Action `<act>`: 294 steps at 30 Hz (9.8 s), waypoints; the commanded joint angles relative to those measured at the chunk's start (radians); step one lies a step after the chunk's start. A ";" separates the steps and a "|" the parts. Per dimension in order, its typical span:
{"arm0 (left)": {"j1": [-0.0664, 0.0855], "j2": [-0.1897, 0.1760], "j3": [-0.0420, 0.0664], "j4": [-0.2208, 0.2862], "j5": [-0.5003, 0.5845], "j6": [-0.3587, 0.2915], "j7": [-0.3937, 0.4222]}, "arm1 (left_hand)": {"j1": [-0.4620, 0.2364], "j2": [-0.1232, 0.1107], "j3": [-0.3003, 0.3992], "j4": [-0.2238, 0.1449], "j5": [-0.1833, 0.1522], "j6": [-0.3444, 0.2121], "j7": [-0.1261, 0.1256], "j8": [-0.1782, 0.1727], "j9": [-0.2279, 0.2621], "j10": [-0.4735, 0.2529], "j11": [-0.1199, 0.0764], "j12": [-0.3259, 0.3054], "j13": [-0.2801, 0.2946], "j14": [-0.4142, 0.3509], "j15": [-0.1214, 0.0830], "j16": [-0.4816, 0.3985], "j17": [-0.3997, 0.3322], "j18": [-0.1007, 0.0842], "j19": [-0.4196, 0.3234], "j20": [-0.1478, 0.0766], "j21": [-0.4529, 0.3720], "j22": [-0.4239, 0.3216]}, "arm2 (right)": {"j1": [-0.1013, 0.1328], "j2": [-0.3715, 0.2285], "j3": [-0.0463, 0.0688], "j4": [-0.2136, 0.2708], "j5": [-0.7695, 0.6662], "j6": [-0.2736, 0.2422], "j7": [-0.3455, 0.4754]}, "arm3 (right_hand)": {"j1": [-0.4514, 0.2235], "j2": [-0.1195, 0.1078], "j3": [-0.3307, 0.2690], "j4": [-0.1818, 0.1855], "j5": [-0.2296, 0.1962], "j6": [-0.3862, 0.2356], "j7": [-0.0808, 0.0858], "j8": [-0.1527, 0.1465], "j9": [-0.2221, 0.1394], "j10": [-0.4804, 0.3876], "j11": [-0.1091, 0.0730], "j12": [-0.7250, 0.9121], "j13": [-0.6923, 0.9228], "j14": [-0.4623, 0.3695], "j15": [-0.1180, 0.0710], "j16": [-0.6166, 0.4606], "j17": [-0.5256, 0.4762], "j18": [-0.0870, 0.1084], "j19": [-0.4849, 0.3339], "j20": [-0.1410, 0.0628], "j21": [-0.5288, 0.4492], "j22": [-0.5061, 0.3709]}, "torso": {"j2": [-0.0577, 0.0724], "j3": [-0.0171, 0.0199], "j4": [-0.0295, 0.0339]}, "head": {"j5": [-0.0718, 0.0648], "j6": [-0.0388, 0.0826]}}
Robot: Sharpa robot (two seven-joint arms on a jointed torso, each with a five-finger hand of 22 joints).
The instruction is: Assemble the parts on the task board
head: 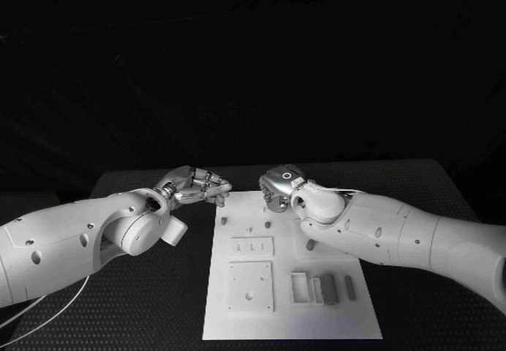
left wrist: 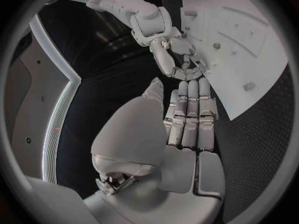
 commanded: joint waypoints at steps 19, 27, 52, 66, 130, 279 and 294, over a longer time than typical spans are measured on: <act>0.004 0.009 0.001 0.003 0.008 0.026 0.010 | -0.005 -0.003 0.008 0.001 0.000 -0.004 0.007 -0.005 -0.001 -0.001 0.008 -0.007 0.002 0.000 0.010 -0.008 0.003 0.008 -0.003 0.008 -0.008 0.002 | -0.002 0.029 -0.006 -0.039 -0.008 0.018 0.009 | 0.020 0.020 0.007 0.000 0.006 0.005 0.000 0.005 0.001 0.041 -0.020 0.003 0.038 -0.003 -0.005 0.007 0.002 0.048 0.001 -0.005 0.006 0.026 | 0.003 0.0012 0.0013 | 0.005 -0.002; 0.009 0.007 0.001 0.005 0.008 0.028 0.009 | -0.005 -0.003 0.009 0.001 0.000 -0.004 0.007 -0.006 -0.001 -0.001 0.008 -0.008 0.003 0.000 0.010 -0.009 0.003 0.008 -0.004 0.008 -0.008 0.002 | -0.003 0.030 -0.010 -0.045 -0.003 0.019 0.012 | 0.020 0.020 0.007 0.000 0.006 0.005 0.000 0.004 0.002 0.041 -0.020 0.003 0.038 -0.003 -0.005 0.007 0.003 0.048 0.000 -0.006 0.007 0.026 | 0.003 0.0007 -0.0008 | 0.010 -0.009; 0.013 0.007 0.001 0.003 0.008 0.031 0.009 | -0.005 -0.003 0.010 0.001 0.000 -0.004 0.006 -0.006 -0.001 -0.001 0.008 -0.010 0.005 0.000 0.010 -0.011 0.005 0.008 -0.004 0.008 -0.008 0.003 | -0.004 0.033 -0.010 -0.044 -0.003 -0.021 0.003 | 0.021 0.020 0.008 0.000 0.006 0.006 -0.001 0.004 0.003 0.043 -0.021 0.002 0.040 -0.003 -0.006 0.010 0.004 0.048 -0.001 -0.007 0.012 0.026 | 0.002 0.0003 -0.0023 | 0.012 -0.013; 0.014 0.008 0.001 0.003 0.008 0.036 0.007 | -0.005 -0.004 0.010 0.001 0.000 -0.004 0.006 -0.007 0.000 -0.001 0.009 -0.011 0.006 0.000 0.010 -0.012 0.006 0.008 -0.004 0.008 -0.009 0.003 | -0.003 0.041 -0.010 -0.056 -0.006 -0.018 0.000 | 0.021 0.019 0.008 0.000 0.006 0.007 -0.001 0.003 0.004 0.044 -0.021 0.002 0.041 -0.003 -0.006 0.011 0.005 0.048 -0.001 -0.007 0.014 0.026 | 0.002 0.0010 -0.0015 | 0.012 -0.013; 0.020 0.008 0.001 0.004 0.008 0.035 0.004 | -0.006 -0.007 0.012 0.001 0.000 -0.007 0.006 -0.010 0.000 -0.003 0.010 -0.019 0.010 0.000 0.011 -0.017 0.011 0.008 -0.005 0.009 -0.010 0.005 | -0.005 0.063 -0.018 -0.115 0.131 -0.010 0.057 | -0.017 -0.065 0.017 0.019 0.006 -0.191 0.079 -0.116 -0.030 -0.211 0.068 -0.043 -0.019 -0.058 0.077 -0.013 -0.037 0.048 -0.063 0.025 0.004 0.019 | 0.003 0.0008 -0.0026 | 0.013 -0.032; 0.021 0.000 0.001 -0.016 0.008 0.058 0.027 | -0.009 -0.012 0.012 0.001 0.000 -0.019 0.023 -0.025 0.004 -0.010 0.017 -0.049 0.030 0.009 0.012 -0.036 0.035 0.010 -0.003 0.010 -0.015 0.018 | 0.019 -0.173 0.013 -0.078 0.325 0.329 0.190 | -0.160 0.153 -0.086 0.015 0.006 -0.102 0.038 -0.097 0.002 -0.404 -0.013 1.097 0.835 -0.189 0.008 0.535 0.052 0.048 -0.116 -0.001 0.241 0.019 | -0.006 0.0091 -0.0279 | 0.010 -0.038; 0.021 -0.007 0.001 -0.014 0.008 0.054 0.030 | -0.009 -0.011 0.013 0.001 0.000 -0.019 0.022 -0.025 0.005 -0.010 0.017 -0.050 0.031 0.009 0.012 -0.037 0.036 0.011 -0.003 0.010 -0.015 0.018 | 0.029 -0.208 0.016 0.076 0.100 0.129 -0.004 | -0.159 0.103 -0.089 0.009 0.006 -0.064 0.020 -0.082 0.008 -0.367 -0.031 1.109 0.805 -0.154 -0.010 0.541 0.039 0.048 -0.082 -0.018 0.253 0.015 | -0.006 0.0087 -0.0277 | 0.012 -0.034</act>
